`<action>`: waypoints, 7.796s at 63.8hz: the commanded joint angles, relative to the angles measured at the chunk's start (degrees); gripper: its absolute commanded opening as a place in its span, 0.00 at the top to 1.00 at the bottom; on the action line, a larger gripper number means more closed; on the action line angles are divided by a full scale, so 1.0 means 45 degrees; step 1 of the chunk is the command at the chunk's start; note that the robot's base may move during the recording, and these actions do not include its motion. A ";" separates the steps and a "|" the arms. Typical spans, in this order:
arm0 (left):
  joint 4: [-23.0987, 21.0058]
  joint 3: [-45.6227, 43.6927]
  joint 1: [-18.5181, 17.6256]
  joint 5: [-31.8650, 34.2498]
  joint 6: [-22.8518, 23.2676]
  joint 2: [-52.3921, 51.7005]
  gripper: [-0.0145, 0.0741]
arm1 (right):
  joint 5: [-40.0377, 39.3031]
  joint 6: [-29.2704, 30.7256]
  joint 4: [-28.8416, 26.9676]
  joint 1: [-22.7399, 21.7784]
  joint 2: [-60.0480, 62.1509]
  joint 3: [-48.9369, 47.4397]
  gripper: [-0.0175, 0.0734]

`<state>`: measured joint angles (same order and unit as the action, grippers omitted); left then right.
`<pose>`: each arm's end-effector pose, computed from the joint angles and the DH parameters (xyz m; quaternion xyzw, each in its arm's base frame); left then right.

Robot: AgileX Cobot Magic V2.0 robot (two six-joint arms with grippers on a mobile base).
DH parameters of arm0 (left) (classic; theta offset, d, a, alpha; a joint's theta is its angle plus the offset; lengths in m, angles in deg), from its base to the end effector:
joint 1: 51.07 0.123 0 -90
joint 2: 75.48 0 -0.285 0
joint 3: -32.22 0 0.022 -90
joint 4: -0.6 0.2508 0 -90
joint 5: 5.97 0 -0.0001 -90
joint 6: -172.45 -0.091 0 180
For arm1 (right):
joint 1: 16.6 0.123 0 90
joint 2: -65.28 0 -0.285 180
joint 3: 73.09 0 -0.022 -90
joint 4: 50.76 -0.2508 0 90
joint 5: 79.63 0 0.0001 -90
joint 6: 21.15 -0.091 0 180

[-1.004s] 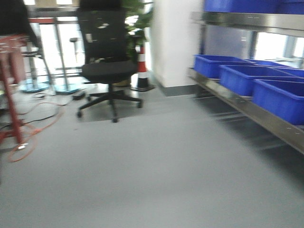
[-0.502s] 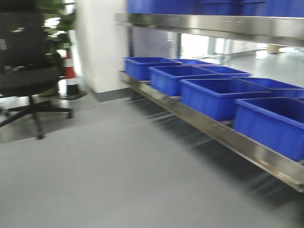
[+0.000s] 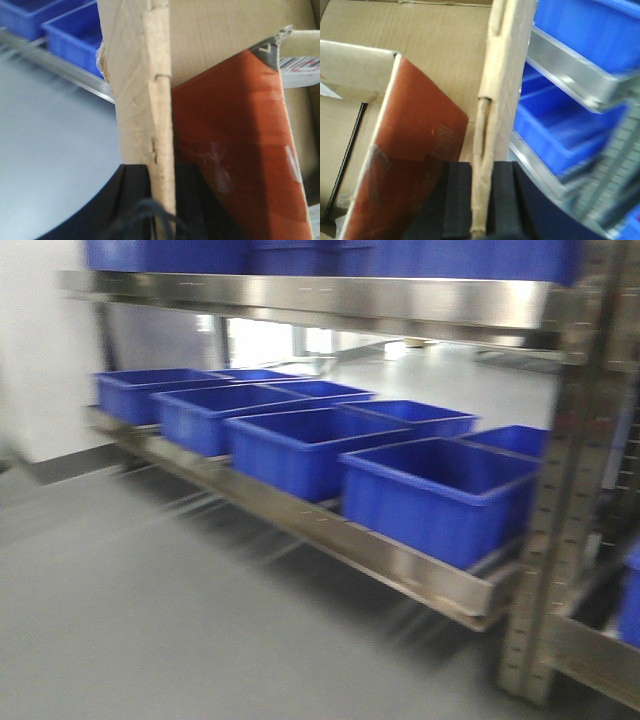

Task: Stack two boxes on right shelf middle

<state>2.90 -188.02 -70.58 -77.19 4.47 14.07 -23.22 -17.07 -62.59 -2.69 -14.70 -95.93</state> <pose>0.2386 -0.0809 0.5419 0.0529 0.8665 -0.1158 0.4826 0.2211 0.0708 0.5231 -0.1294 0.8219 0.1494 0.5342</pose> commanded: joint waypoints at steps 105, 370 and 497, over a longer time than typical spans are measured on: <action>0.0743 -0.0143 0.0044 0.0482 0.0008 -0.0189 0.96 | -0.0635 0.0232 0.0471 -0.0121 0.0181 -0.0122 0.98; 0.1873 0.3459 -0.0118 0.0279 0.0008 -0.0478 0.54 | 0.1136 0.0104 0.0098 -0.0121 -0.0234 0.0754 0.66; 0.0107 2.1977 0.1740 1.4961 -0.1886 -1.4153 0.96 | -0.9261 0.1677 0.0228 -0.0121 0.9788 1.5592 0.98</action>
<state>5.33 -92.55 -65.49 -11.78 -1.90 -45.14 -63.34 -9.89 -62.24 -3.03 28.86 -25.96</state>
